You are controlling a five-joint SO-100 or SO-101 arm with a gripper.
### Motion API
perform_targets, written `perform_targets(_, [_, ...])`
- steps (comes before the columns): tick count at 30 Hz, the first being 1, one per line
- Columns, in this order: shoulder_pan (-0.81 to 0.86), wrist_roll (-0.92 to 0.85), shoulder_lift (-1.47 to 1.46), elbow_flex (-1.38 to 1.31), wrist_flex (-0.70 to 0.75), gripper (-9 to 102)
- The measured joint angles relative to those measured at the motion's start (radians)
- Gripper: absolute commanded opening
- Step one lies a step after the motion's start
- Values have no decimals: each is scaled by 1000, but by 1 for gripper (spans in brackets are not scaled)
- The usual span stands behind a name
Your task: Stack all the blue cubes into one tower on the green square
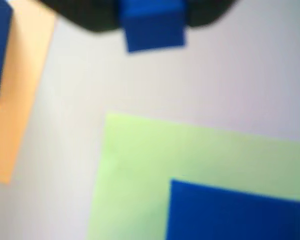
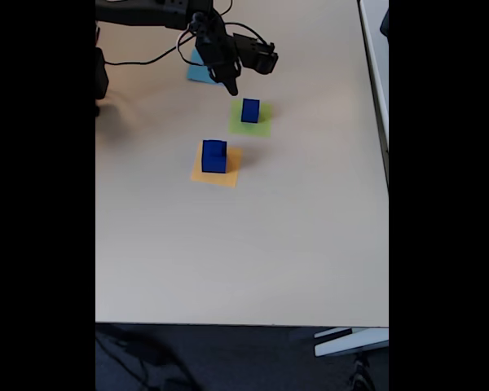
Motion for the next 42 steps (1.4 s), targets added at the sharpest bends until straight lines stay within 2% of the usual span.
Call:
perform_targets(16, [224, -218, 35, -114, 179, 2])
perform_targets(42, [316, -264, -46, -130, 61, 3])
